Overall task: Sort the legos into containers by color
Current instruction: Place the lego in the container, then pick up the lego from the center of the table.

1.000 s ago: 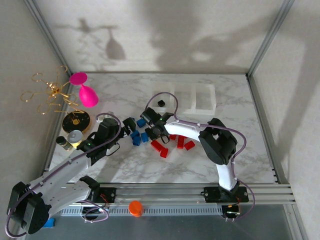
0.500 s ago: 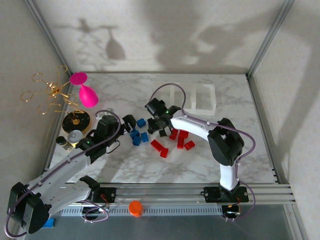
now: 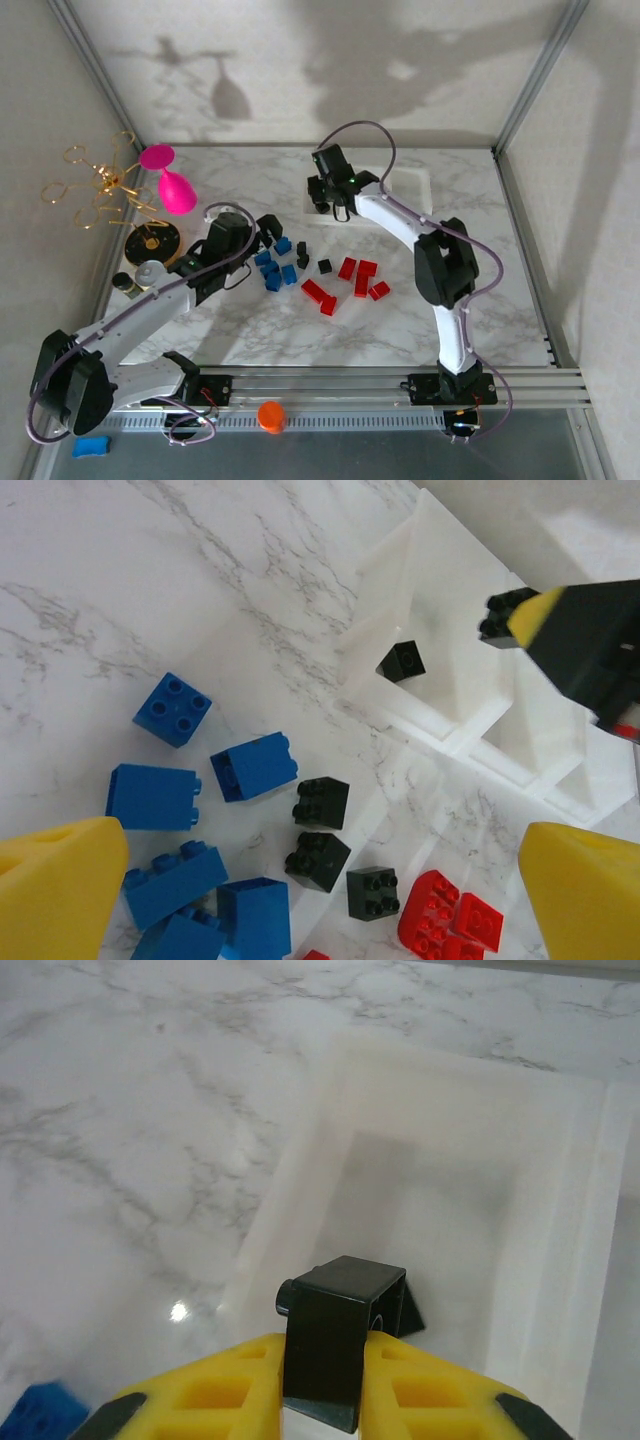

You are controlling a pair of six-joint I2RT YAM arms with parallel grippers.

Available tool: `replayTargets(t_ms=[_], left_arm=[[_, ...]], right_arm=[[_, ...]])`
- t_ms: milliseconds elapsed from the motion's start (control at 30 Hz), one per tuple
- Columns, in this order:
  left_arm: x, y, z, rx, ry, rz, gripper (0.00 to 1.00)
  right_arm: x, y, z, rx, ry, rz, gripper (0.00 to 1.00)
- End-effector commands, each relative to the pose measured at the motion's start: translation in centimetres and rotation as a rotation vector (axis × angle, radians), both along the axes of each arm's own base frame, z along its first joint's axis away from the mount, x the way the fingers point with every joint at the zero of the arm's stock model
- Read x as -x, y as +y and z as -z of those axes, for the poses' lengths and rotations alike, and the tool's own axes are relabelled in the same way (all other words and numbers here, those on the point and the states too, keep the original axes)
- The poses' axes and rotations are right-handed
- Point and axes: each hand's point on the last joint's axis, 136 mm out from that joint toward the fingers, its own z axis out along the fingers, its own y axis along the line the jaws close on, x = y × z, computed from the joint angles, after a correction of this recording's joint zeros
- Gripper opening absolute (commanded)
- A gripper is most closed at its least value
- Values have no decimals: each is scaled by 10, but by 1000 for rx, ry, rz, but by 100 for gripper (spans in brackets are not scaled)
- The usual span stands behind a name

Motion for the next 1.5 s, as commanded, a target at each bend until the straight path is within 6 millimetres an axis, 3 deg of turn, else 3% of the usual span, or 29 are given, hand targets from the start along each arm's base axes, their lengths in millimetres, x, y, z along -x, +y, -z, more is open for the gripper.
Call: replayTargets(t_ms=[0,167,433,567,700,1100,1267,1467], left_arm=[[-14,2,-18,-16,-58,-20,100],[-19,2,-22,-17,-70,-24,100],[-16,2,-28,-16,-73,-9,100],[-9,1,-27,-6,-59,8,100],[1,1,-23,7,-44,28,100],[31,13,-5,41,1,14,100],[40,20,8,47,18,-9,100],[44,24,16,46,23,-30,100]], right_arm=[[-21,1,10,40,-35,16,24],[-36,3,19,61,-44,19,36],[-21,7,-10,15,-67,-2,44],[7,11,-17,-5,-53,-10,47],[39,12,-12,-28,-17,-23,50],[137,-8,26,-23,134,-59,58],[157,-22,53,7,209,-34,64],[178,-7,77,16,270,-72,69]])
